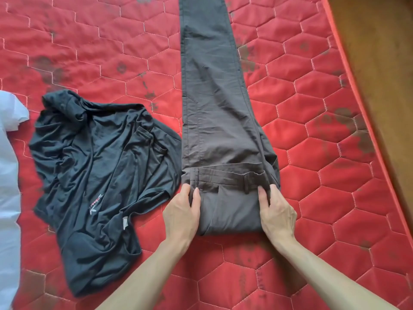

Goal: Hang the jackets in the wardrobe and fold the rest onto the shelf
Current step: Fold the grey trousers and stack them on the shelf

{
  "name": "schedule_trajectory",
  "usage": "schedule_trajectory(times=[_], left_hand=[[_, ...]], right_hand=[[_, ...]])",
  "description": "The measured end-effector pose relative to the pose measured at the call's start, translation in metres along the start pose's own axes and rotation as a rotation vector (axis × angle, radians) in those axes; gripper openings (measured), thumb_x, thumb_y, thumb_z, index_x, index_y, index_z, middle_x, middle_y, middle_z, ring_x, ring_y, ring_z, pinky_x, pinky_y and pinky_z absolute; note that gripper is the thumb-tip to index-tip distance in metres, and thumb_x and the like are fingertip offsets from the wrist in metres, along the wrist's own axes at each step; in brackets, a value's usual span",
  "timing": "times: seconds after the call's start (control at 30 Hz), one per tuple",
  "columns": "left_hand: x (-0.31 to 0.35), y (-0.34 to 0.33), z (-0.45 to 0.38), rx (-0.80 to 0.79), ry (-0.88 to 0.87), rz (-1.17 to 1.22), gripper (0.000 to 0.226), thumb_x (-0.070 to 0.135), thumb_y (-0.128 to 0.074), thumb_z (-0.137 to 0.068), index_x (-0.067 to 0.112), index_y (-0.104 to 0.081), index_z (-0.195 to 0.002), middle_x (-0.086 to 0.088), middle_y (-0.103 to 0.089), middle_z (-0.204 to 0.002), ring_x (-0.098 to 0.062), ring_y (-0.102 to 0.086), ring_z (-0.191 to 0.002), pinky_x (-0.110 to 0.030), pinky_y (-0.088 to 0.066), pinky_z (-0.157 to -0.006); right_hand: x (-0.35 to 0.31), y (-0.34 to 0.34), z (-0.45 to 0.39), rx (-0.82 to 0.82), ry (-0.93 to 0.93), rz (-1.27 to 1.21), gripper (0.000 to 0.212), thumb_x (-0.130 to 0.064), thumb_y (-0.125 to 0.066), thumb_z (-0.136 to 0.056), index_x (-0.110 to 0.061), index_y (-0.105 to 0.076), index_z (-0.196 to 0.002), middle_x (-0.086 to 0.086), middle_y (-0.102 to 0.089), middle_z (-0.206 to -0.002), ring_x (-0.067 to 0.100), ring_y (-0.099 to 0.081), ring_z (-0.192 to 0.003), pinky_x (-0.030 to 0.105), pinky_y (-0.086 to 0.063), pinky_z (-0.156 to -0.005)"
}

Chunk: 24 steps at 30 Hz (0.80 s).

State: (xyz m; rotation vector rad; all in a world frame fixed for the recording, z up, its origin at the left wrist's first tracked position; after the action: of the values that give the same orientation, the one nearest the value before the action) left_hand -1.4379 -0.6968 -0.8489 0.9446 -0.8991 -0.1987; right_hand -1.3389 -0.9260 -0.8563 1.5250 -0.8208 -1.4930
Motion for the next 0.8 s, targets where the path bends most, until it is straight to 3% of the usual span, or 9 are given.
schedule_trajectory(times=[0.17, 0.23, 0.27, 0.37, 0.47, 0.53, 0.67, 0.8], left_hand=[[0.003, -0.009, -0.006, 0.020, -0.060, 0.022, 0.025, 0.028, -0.055, -0.106, 0.019, -0.041, -0.087, -0.007, -0.058, -0.068, -0.036, -0.060, -0.070, -0.047, -0.046, -0.065], [0.002, -0.010, -0.007, 0.047, -0.042, 0.010, 0.010, 0.025, -0.054, -0.106, 0.016, -0.052, -0.103, -0.011, -0.066, -0.090, -0.037, -0.063, -0.088, -0.048, -0.049, -0.077], [0.003, -0.008, -0.006, 0.095, -0.084, -0.023, 0.017, 0.024, -0.054, -0.105, 0.012, -0.055, -0.117, -0.013, -0.065, -0.107, -0.036, -0.061, -0.101, -0.048, -0.049, -0.087], [0.010, -0.016, 0.006, 0.093, -0.499, -0.203, 0.050, 0.030, -0.053, -0.103, 0.006, -0.048, -0.146, -0.014, -0.049, -0.148, -0.033, -0.045, -0.140, -0.048, -0.036, -0.117], [0.013, -0.036, 0.020, -0.149, -0.841, -0.370, 0.063, 0.039, -0.047, -0.106, 0.011, -0.034, -0.161, -0.011, -0.023, -0.171, -0.029, -0.018, -0.160, -0.051, -0.020, -0.128], [0.008, -0.044, 0.019, -0.239, -0.848, -0.437, 0.073, 0.050, -0.046, -0.105, 0.016, -0.026, -0.165, -0.009, -0.011, -0.175, -0.028, -0.008, -0.162, -0.051, -0.018, -0.128], [-0.002, -0.048, 0.012, -0.331, -0.808, -0.443, 0.104, 0.079, -0.051, -0.090, 0.017, -0.018, -0.167, -0.010, -0.006, -0.175, -0.032, -0.003, -0.162, -0.052, -0.012, -0.130], [-0.002, -0.046, 0.011, -0.384, -0.885, -0.551, 0.116, 0.074, -0.059, -0.078, 0.011, -0.017, -0.166, -0.018, -0.002, -0.174, -0.041, 0.000, -0.161, -0.056, -0.010, -0.128]], right_hand=[[0.006, -0.005, -0.014, 0.015, 0.022, 0.068, 0.037, -0.047, -0.046, -0.103, -0.012, -0.049, -0.090, 0.013, -0.066, -0.088, 0.047, -0.066, -0.069, 0.045, -0.046, -0.054], [0.007, -0.009, -0.016, 0.017, 0.012, 0.085, 0.032, -0.046, -0.052, -0.101, -0.015, -0.049, -0.093, 0.011, -0.063, -0.092, 0.045, -0.066, -0.072, 0.045, -0.047, -0.058], [0.007, -0.009, -0.017, 0.043, 0.003, 0.059, 0.029, -0.044, -0.057, -0.099, -0.016, -0.050, -0.098, 0.010, -0.061, -0.096, 0.043, -0.065, -0.079, 0.046, -0.048, -0.063], [0.009, -0.010, -0.017, 0.170, 0.130, 0.086, 0.041, -0.028, -0.070, -0.094, -0.013, -0.054, -0.129, 0.010, -0.055, -0.124, 0.034, -0.057, -0.114, 0.047, -0.045, -0.092], [-0.001, -0.018, -0.018, 0.089, 0.636, 0.246, 0.055, -0.006, -0.056, -0.100, -0.015, -0.048, -0.153, 0.007, -0.044, -0.157, 0.024, -0.042, -0.147, 0.044, -0.035, -0.119], [-0.004, -0.026, -0.020, -0.090, 0.809, 0.259, 0.055, -0.017, -0.045, -0.107, -0.015, -0.036, -0.161, 0.007, -0.028, -0.169, 0.022, -0.027, -0.157, 0.047, -0.028, -0.125], [0.002, -0.035, -0.028, -0.326, 0.776, 0.352, 0.076, -0.059, -0.033, -0.107, -0.015, -0.014, -0.166, 0.007, -0.006, -0.175, 0.021, -0.008, -0.161, 0.046, -0.019, -0.128], [0.002, -0.029, -0.027, -0.369, 0.794, 0.339, 0.086, -0.067, -0.036, -0.103, -0.014, -0.011, -0.166, 0.009, -0.003, -0.175, 0.025, -0.005, -0.161, 0.047, -0.014, -0.129]])
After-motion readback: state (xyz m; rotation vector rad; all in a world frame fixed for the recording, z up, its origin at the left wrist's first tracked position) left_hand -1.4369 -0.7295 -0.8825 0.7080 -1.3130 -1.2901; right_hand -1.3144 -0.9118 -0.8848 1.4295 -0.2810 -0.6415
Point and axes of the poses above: each hand's wrist, its own z-axis away from the middle knuckle, its own y-axis out of the back of the hand, x = y × z, the point moved 4 cm from there along -z, towards the middle knuckle
